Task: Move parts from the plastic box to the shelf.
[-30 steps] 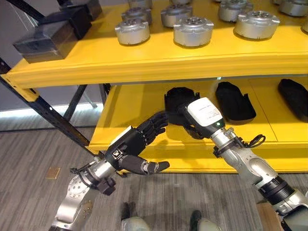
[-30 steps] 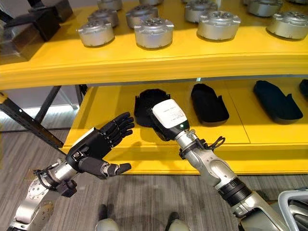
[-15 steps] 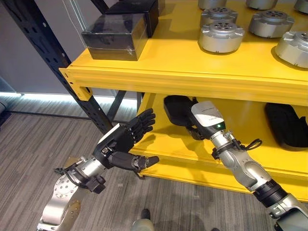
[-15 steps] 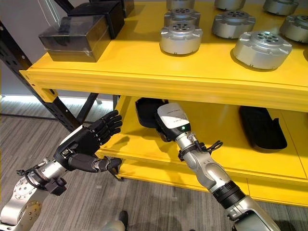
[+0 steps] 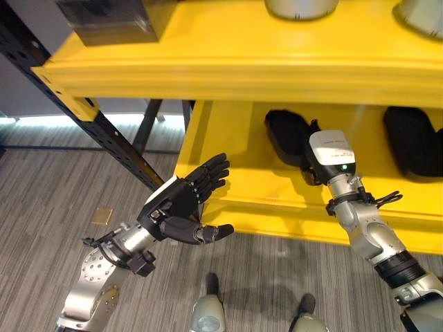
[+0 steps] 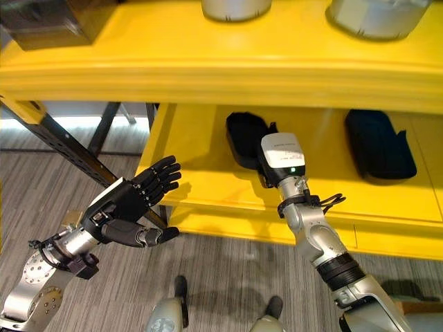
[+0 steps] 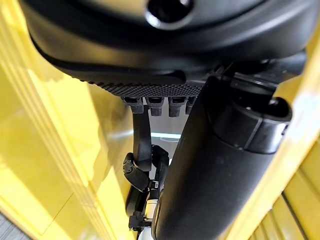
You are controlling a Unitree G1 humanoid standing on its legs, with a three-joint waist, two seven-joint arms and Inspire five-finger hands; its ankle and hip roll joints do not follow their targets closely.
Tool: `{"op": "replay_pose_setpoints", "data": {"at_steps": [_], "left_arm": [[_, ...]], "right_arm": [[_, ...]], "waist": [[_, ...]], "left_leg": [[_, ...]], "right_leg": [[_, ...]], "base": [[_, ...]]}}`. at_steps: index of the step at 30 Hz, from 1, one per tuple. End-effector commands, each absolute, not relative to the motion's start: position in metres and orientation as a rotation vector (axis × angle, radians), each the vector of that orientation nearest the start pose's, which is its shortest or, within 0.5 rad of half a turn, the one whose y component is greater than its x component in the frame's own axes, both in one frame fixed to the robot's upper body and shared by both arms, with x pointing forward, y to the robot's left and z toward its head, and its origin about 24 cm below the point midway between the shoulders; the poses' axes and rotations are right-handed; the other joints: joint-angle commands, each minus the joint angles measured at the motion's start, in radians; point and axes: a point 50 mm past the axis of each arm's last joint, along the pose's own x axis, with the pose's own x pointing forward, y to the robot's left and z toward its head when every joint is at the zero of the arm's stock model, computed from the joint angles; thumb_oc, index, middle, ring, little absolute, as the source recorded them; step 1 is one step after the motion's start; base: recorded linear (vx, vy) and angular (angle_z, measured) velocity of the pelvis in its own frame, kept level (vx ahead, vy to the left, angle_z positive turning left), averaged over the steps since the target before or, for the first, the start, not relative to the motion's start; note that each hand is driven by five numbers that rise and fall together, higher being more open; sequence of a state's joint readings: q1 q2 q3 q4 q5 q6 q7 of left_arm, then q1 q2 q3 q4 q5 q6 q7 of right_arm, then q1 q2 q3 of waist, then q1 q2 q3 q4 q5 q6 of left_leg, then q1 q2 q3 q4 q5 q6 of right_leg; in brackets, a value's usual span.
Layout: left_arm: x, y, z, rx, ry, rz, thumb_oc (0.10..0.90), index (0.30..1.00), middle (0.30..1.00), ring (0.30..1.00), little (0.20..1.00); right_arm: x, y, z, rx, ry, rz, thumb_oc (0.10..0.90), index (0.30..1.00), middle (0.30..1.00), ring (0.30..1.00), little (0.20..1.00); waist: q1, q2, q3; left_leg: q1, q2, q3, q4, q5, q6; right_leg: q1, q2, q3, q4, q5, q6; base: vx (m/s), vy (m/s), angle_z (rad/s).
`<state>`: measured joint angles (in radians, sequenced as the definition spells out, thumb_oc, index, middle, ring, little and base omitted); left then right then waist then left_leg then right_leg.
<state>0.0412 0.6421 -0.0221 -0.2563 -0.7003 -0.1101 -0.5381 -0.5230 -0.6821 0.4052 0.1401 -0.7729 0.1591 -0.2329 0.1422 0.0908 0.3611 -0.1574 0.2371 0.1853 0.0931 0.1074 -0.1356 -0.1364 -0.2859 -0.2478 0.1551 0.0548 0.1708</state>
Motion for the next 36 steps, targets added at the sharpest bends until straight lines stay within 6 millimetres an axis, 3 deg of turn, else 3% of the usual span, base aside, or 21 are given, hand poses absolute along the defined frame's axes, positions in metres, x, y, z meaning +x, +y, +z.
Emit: {"op": "replay_pose_setpoints", "data": {"at_steps": [1, 3, 11, 24, 36], "left_arm": [[0.229, 0.182, 0.179, -0.004, -0.554, -0.768, 0.9, 1.0, 1.0, 1.0, 1.0], [0.229, 0.179, 0.184, -0.001, -0.581, -0.765, 0.9, 1.0, 1.0, 1.0, 1.0], [0.232, 0.174, 0.194, 0.021, -0.621, -0.771, 0.9, 1.0, 1.0, 1.0, 1.0], [0.239, 0.166, 0.205, 0.045, -0.65, -0.781, 0.9, 1.0, 1.0, 1.0, 1.0], [0.247, 0.165, 0.212, 0.054, -0.652, -0.767, 0.9, 1.0, 1.0, 1.0, 1.0]], "right_arm": [[0.334, -0.173, 0.257, -1.438, -0.783, -0.367, 0.4, 0.3, 0.3, 0.3, 0.3], [0.333, -0.176, 0.265, -1.431, -0.8, -0.406, 0.4, 0.3, 0.3, 0.3, 0.3], [0.331, -0.174, 0.278, -1.477, -0.822, -0.431, 0.4, 0.3, 0.3, 0.3, 0.3], [0.338, -0.189, 0.319, -1.534, -0.755, -0.615, 0.4, 0.3, 0.3, 0.3, 0.3], [0.35, -0.208, 0.311, -1.561, -0.622, -0.675, 0.4, 0.3, 0.3, 0.3, 0.3]], "waist": [[0.008, -0.018, -0.011], [0.003, -0.014, 0.027], [-0.007, -0.005, 0.093], [0.009, -0.017, 0.159], [0.005, -0.024, 0.159]], "left_leg": [[-0.049, 0.012, -0.044, 0.085, -0.059, 0.011], [-0.087, 0.007, -0.052, 0.105, -0.061, 0.014], [-0.151, -0.006, -0.057, 0.154, -0.075, 0.027], [-0.252, -0.042, -0.074, 0.242, -0.109, 0.049], [-0.28, -0.042, -0.068, 0.242, -0.103, 0.055]], "right_leg": [[-0.001, -0.026, 0.019, 0.125, -0.125, -0.039], [-0.05, -0.026, 0.031, 0.149, -0.122, -0.04], [-0.134, -0.027, 0.051, 0.208, -0.128, -0.049], [-0.251, -0.029, 0.067, 0.335, -0.168, -0.055], [-0.285, -0.019, 0.071, 0.348, -0.167, -0.064]], "base": [[-0.19, -0.048, -0.03], [-0.19, -0.043, -0.04], [-0.09, -0.006, 0.0], [-0.06, -0.024, 0.02], [0.0, -0.006, 0.0]]}}
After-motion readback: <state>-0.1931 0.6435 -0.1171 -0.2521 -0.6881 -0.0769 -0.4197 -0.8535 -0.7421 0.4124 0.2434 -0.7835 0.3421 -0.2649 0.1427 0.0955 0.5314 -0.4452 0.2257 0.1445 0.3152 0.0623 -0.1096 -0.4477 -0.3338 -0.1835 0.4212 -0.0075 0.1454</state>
